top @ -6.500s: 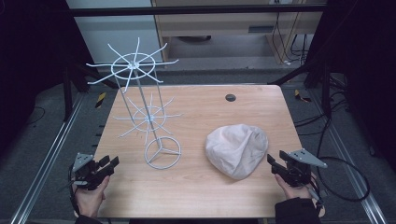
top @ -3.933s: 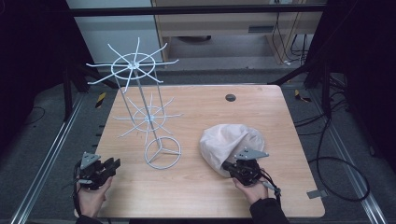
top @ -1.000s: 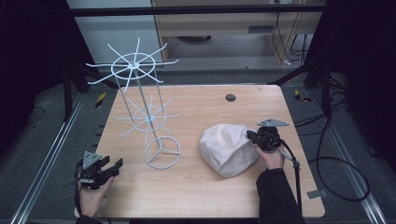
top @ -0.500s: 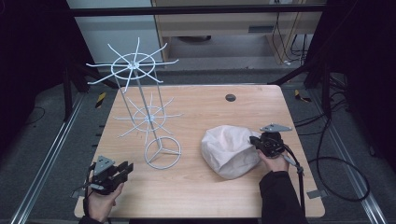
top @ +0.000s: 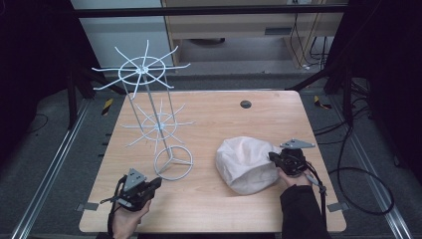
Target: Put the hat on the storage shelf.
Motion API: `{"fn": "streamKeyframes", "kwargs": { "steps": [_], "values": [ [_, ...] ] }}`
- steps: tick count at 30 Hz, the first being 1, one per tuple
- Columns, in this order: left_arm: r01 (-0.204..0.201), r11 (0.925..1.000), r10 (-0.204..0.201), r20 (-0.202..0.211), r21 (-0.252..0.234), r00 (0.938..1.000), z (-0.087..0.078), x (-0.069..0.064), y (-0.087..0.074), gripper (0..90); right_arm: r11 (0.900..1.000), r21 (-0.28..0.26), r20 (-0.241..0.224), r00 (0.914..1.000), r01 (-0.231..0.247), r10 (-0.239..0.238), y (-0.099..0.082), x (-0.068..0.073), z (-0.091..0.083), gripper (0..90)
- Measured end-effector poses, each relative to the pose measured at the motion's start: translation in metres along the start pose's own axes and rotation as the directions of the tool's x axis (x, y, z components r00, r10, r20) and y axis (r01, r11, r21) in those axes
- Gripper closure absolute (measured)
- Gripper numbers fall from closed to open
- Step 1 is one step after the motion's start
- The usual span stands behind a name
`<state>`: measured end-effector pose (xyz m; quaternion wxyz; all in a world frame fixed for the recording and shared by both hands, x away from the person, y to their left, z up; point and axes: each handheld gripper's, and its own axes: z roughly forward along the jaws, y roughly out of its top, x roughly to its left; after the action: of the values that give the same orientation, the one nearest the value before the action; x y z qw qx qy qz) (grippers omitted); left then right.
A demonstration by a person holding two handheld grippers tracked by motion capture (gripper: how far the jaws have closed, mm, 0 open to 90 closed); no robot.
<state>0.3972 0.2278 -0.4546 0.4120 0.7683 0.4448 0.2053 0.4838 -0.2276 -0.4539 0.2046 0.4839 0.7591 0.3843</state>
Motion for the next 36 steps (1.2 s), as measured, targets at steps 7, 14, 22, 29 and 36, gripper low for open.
{"fn": "streamKeyframes", "kwargs": {
  "steps": [7, 14, 22, 29, 36],
  "values": [
    [-0.027, 0.9996, 0.027, 0.038, -0.01, 0.9989, 0.011, -0.021, 0.007, 89.5, 1.0, 0.002, -0.006, 1.0, -0.003, 0.003, -0.009, 0.004, -0.007, 90.0],
    [-0.056, 0.9975, 0.059, 0.079, -0.043, 0.9952, 0.023, -0.044, 0.02, 89.6, 1.0, -0.002, -0.014, 0.9999, -0.007, 0.007, -0.017, 0.009, -0.014, 90.0],
    [-0.091, 0.994, 0.098, 0.123, -0.062, 0.9876, 0.044, -0.072, 0.034, 89.7, 0.9996, -0.026, -0.016, 0.9998, -0.013, 0.013, -0.017, 0.006, -0.018, 90.0],
    [-0.11, 0.9917, 0.119, 0.155, -0.067, 0.9808, 0.061, -0.091, 0.044, 89.7, 0.9969, -0.075, 0.014, 0.9996, -0.024, 0.025, -0.01, -0.007, -0.02, 90.0],
    [-0.127, 0.9882, 0.143, 0.211, -0.085, 0.967, 0.06, -0.113, 0.049, 89.7, 0.9973, -0.055, 0.051, 0.9974, -0.048, 0.051, -0.011, -0.021, -0.013, 90.0]
  ]
}}
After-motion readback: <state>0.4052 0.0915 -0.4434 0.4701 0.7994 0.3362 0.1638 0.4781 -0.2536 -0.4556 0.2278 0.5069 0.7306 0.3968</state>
